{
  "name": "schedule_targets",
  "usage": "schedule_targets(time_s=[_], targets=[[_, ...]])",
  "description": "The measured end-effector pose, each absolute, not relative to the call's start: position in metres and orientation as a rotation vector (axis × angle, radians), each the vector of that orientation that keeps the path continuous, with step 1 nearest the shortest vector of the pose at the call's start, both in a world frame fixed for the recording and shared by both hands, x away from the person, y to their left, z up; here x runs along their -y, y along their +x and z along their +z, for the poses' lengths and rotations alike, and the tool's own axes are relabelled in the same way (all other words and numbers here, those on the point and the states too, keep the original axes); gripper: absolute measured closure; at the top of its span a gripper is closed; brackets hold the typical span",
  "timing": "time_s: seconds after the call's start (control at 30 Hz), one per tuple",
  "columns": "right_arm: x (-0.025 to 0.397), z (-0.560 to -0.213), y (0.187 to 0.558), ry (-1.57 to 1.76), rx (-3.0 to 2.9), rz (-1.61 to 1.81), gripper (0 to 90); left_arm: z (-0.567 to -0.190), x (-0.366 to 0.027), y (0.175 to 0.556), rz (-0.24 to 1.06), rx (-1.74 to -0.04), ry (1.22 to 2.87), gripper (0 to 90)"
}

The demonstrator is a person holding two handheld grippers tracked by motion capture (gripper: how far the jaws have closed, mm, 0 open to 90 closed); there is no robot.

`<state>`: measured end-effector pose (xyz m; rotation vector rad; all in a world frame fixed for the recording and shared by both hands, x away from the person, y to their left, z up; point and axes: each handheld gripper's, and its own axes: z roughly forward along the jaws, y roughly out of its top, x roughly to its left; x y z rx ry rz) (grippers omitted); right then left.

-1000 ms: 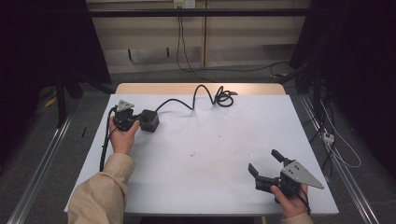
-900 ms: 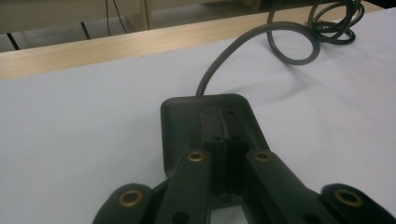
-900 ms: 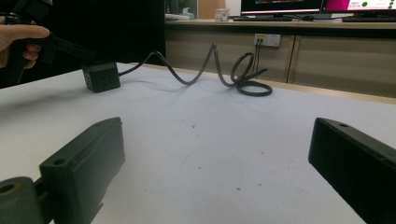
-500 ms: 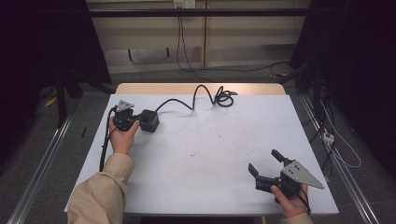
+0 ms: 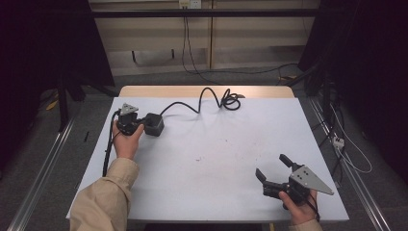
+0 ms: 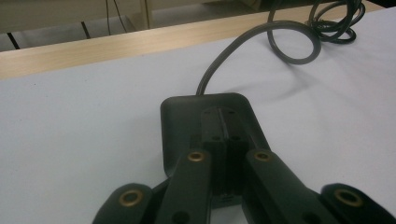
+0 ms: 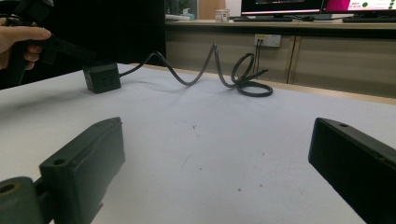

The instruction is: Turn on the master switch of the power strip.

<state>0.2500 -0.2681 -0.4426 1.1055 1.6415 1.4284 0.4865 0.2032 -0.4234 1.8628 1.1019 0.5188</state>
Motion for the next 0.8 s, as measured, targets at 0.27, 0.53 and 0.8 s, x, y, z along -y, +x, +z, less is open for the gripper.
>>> schedule_targets(time_s=[0.27,0.53,0.8], targets=[[0.2679,-0.4424,0.2500,1.106,-1.642,1.429,3.0,-0.4232,-0.2029,0.4866,0.517,-1.111,1.861,90.0],[0.2675,-0.4423,0.2500,1.104,-1.641,1.431,3.0,-0.4232,-0.2027,0.4865,0.518,-1.113,1.862,90.0],[0.2674,-0.4422,0.2501,1.101,-1.643,1.430,3.0,-0.4236,-0.2030,0.4865,0.512,-1.113,1.857,90.0]])
